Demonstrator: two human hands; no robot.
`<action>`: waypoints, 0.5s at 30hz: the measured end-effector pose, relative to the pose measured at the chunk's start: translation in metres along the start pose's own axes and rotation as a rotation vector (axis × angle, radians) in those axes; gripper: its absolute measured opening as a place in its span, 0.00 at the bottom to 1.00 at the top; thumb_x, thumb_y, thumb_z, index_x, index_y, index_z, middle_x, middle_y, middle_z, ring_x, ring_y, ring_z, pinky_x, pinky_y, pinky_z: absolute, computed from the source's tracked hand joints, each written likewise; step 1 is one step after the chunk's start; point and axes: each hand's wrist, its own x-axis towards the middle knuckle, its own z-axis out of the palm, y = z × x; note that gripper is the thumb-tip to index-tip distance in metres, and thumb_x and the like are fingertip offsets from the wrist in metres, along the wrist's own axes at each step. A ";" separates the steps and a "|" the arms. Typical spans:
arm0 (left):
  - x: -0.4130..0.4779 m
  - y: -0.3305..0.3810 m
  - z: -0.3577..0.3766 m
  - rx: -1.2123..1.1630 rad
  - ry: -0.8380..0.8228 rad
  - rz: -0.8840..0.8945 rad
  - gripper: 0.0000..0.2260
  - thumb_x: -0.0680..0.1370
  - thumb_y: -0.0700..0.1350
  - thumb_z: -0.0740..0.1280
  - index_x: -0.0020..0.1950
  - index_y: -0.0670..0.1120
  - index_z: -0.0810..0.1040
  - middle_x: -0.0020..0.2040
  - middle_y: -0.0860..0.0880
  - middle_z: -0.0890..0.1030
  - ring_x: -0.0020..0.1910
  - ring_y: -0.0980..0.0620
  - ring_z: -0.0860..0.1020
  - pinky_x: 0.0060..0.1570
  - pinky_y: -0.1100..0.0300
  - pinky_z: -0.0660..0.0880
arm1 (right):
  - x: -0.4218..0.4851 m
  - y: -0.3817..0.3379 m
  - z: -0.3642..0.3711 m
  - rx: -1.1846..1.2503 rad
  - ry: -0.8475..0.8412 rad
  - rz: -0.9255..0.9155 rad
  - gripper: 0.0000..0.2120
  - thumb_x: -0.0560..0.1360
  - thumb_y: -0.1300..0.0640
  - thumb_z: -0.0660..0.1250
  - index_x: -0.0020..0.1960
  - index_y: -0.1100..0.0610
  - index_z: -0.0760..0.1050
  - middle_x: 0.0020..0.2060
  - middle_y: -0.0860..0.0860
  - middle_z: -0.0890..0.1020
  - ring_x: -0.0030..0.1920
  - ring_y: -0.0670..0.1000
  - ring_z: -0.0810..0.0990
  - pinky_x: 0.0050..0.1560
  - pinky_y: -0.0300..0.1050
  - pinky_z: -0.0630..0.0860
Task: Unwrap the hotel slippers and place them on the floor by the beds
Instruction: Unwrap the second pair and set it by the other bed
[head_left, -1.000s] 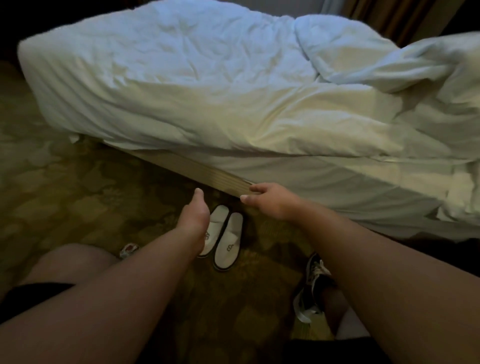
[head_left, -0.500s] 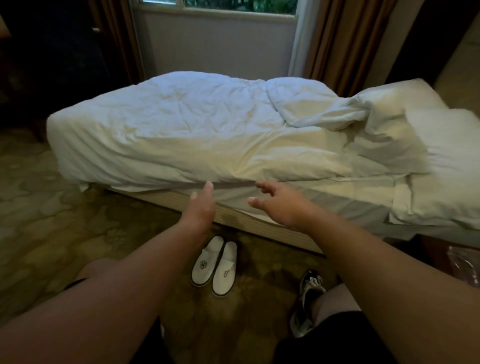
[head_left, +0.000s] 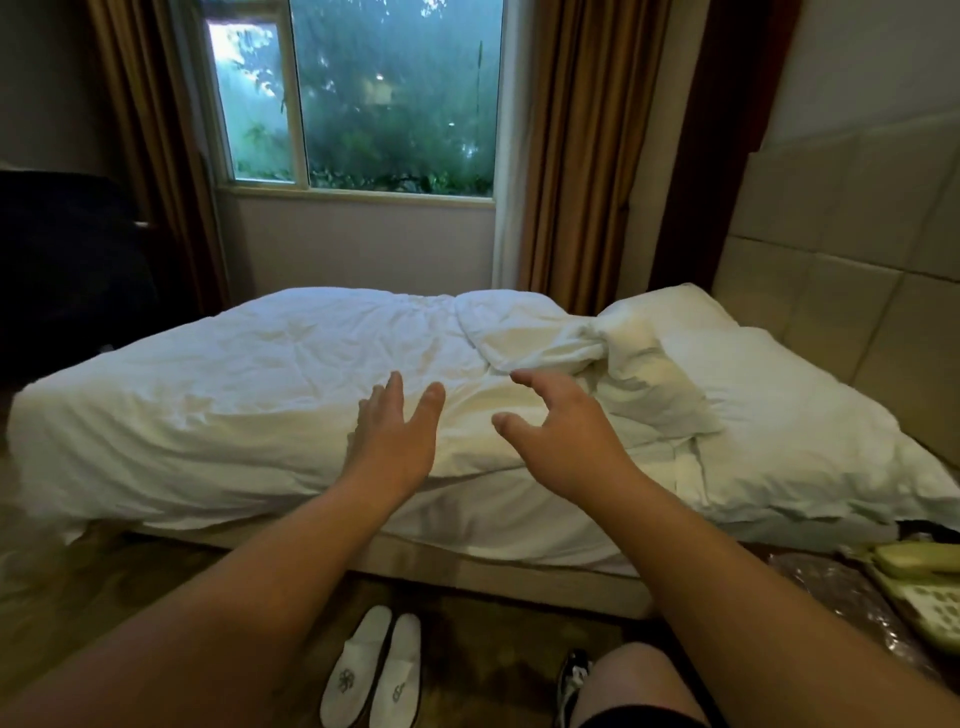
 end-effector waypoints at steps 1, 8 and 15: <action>0.000 0.008 -0.001 0.008 -0.002 0.024 0.33 0.80 0.68 0.50 0.82 0.55 0.50 0.83 0.51 0.50 0.81 0.49 0.46 0.78 0.43 0.47 | 0.000 -0.003 -0.008 -0.002 0.029 -0.013 0.27 0.72 0.42 0.67 0.70 0.45 0.69 0.68 0.44 0.72 0.67 0.48 0.70 0.68 0.51 0.68; -0.011 0.059 0.007 0.085 -0.030 0.167 0.35 0.76 0.70 0.47 0.81 0.58 0.46 0.83 0.53 0.46 0.81 0.48 0.45 0.77 0.45 0.46 | -0.005 -0.011 -0.060 -0.188 0.218 -0.100 0.27 0.72 0.42 0.65 0.70 0.45 0.69 0.69 0.45 0.72 0.69 0.48 0.68 0.72 0.57 0.62; -0.025 0.098 0.035 0.078 -0.059 0.309 0.41 0.71 0.74 0.45 0.81 0.59 0.46 0.83 0.54 0.45 0.81 0.50 0.43 0.76 0.47 0.46 | -0.018 0.005 -0.109 -0.325 0.270 -0.050 0.28 0.73 0.40 0.64 0.72 0.43 0.66 0.71 0.44 0.69 0.71 0.48 0.65 0.75 0.59 0.52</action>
